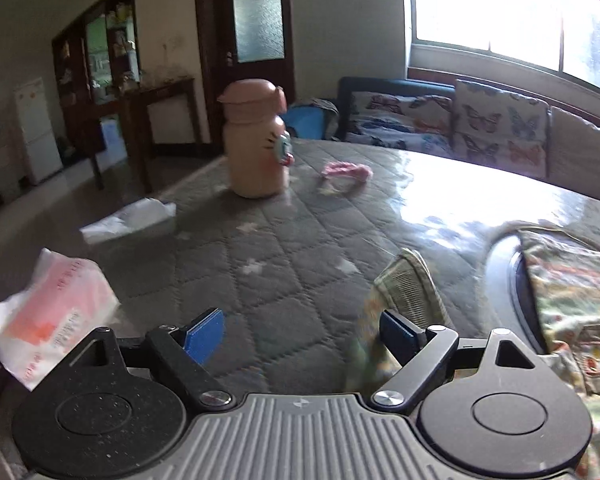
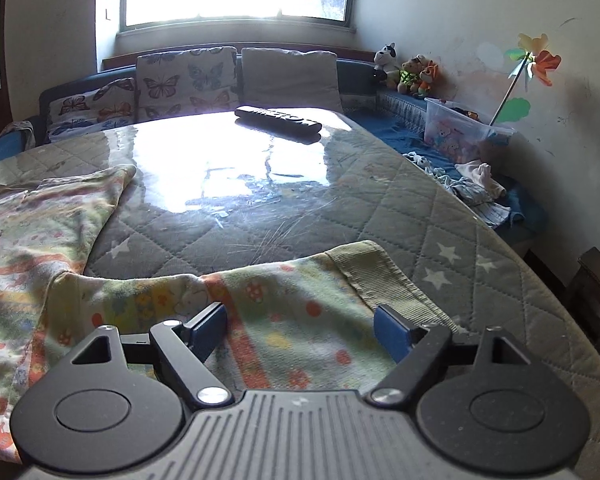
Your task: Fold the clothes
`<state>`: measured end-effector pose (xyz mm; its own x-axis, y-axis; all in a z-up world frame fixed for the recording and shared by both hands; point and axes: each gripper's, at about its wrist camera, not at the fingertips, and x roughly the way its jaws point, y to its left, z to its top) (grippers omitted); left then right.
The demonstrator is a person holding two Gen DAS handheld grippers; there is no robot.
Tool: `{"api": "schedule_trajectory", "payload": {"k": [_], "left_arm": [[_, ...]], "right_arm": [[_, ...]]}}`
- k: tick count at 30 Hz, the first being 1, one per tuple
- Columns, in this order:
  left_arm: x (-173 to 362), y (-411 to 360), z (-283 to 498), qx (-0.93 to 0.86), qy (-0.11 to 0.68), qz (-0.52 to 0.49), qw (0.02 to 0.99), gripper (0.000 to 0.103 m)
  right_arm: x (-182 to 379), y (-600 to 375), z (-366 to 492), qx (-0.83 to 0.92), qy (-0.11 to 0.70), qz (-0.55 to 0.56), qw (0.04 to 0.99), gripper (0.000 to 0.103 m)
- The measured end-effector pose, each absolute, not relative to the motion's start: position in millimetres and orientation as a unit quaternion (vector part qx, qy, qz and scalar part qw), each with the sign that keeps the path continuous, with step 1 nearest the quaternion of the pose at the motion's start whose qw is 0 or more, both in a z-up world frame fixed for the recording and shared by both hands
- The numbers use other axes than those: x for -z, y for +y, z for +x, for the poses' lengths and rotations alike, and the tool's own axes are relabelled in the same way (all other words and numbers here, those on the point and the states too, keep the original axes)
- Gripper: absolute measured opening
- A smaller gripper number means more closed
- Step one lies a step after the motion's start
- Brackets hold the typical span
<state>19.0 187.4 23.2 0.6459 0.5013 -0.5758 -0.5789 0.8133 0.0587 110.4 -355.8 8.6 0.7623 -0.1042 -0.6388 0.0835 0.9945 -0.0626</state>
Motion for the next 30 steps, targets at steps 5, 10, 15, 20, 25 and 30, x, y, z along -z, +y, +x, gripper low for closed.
{"api": "schedule_trajectory", "payload": {"k": [5,10,15,20,25,30], "left_arm": [[-26.2,189.0,8.2,-0.290,0.293,-0.049,0.910,0.095],[-29.6,179.9,-3.5,-0.287,0.266,-0.039,0.919,0.100],[-29.2,163.1,-1.8,-0.241,0.268,-0.009,0.933,0.103],[-13.4,148.4,20.1,-0.214,0.303,0.048,0.927,0.103],[0.9,159.7,36.3,-0.263,0.319,0.069,0.908,0.103],[-0.6,202.7,30.4,-0.349,0.317,0.018,0.881,0.103]], "right_arm": [[-7.6,-357.8,110.3,0.051,0.341,-0.009,0.939,0.089],[-6.6,-358.0,109.4,0.052,0.340,-0.008,0.939,0.093],[-5.2,-358.5,108.9,0.053,0.339,-0.001,0.939,0.094],[-5.1,-358.8,108.7,0.052,0.340,0.002,0.939,0.095],[-4.4,-358.5,108.5,0.052,0.340,0.004,0.939,0.096],[-4.0,-358.4,109.4,0.051,0.341,0.005,0.939,0.098]]}}
